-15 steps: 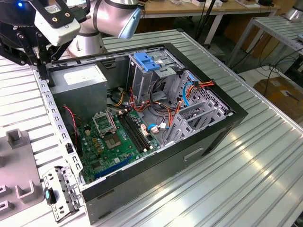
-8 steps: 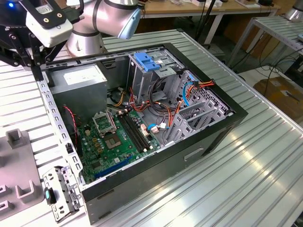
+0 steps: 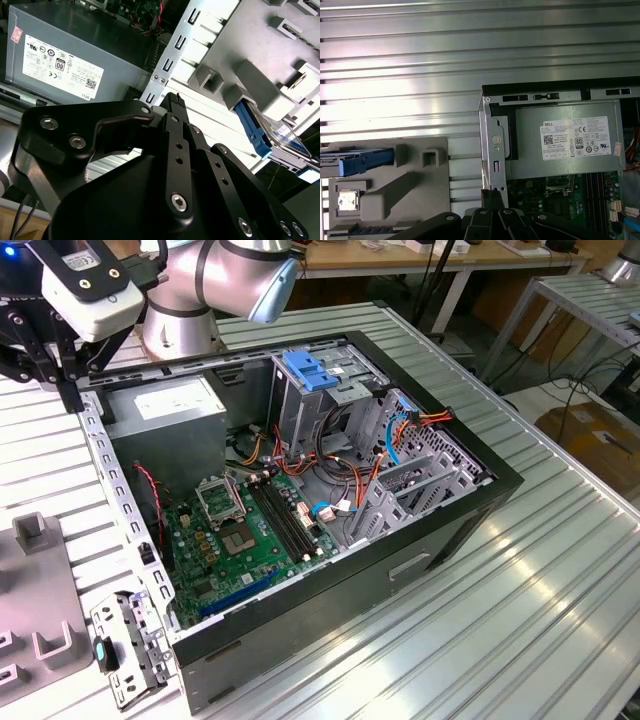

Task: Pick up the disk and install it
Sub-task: 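Reach for the disk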

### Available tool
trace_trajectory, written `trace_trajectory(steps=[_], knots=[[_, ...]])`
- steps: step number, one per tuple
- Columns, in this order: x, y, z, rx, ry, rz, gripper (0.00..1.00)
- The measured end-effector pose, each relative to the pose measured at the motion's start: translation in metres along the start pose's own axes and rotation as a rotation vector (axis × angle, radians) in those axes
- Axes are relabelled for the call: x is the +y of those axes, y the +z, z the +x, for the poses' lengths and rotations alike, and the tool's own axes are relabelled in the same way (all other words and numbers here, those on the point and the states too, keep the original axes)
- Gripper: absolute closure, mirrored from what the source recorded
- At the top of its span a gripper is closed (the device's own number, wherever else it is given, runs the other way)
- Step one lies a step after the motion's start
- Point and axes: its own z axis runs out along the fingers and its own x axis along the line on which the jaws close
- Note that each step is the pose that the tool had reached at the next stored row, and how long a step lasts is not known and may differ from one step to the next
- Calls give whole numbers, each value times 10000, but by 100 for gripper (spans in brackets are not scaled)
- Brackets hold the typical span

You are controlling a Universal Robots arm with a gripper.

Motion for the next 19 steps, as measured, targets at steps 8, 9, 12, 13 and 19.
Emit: trace_trajectory(steps=[8, 9, 12, 13, 19], knots=[[-2, 1, 22, -1, 1, 0, 89], [-3, 1, 29, 0, 1, 0, 89], [-4, 1, 55, 0, 1, 0, 89], [-6, 2, 71, -1, 1, -1, 89], [-11, 4, 141, 0, 1, 0, 89]])
